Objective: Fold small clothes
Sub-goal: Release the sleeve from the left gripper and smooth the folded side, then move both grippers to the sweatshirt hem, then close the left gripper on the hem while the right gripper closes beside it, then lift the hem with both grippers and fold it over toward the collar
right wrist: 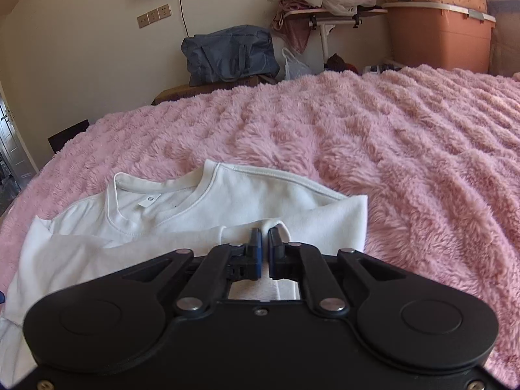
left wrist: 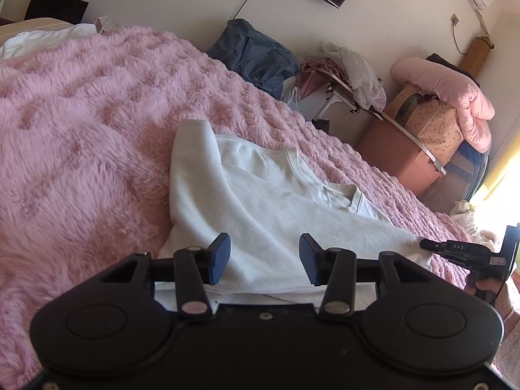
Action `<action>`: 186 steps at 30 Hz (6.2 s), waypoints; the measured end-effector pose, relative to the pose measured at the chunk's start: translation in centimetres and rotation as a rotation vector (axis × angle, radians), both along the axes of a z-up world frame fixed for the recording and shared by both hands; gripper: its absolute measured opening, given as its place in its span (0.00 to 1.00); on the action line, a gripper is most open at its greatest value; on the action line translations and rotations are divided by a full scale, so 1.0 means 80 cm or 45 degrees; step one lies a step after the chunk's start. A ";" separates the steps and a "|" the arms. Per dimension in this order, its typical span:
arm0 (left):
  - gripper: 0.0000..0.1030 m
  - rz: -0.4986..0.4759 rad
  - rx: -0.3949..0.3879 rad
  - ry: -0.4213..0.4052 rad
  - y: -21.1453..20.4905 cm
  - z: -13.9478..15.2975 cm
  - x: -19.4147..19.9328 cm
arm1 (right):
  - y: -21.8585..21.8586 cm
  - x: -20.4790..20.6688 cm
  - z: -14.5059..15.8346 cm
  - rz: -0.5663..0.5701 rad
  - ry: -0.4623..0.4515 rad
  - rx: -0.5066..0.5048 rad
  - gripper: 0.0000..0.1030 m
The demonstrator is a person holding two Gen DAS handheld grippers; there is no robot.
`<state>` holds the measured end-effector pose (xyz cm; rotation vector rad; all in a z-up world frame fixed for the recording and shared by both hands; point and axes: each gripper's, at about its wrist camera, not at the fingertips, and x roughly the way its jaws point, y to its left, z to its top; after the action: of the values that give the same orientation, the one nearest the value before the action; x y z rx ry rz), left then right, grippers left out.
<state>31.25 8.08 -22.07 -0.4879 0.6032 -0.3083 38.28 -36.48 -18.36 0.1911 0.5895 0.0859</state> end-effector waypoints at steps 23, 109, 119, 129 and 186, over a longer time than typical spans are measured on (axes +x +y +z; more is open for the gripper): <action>0.49 0.013 -0.016 0.132 -0.020 -0.019 0.033 | -0.019 -0.060 -0.047 0.034 0.115 -0.023 0.43; 0.51 -0.171 0.259 0.698 0.029 0.022 -0.368 | -0.029 -0.468 0.002 0.168 0.501 -0.185 0.40; 0.47 -0.159 0.157 0.783 0.037 0.005 -0.342 | -0.038 -0.462 -0.027 0.192 0.599 -0.093 0.40; 0.20 -0.218 0.133 0.765 0.030 0.002 -0.341 | -0.030 -0.448 -0.042 0.224 0.647 -0.068 0.40; 0.01 -0.167 -0.322 0.297 0.070 0.083 0.186 | -0.104 -0.006 0.051 -0.139 0.030 0.594 0.08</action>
<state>46.16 13.69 -15.44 -0.7353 0.8307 -0.4595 37.83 -44.83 -14.27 0.6771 0.5747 0.1148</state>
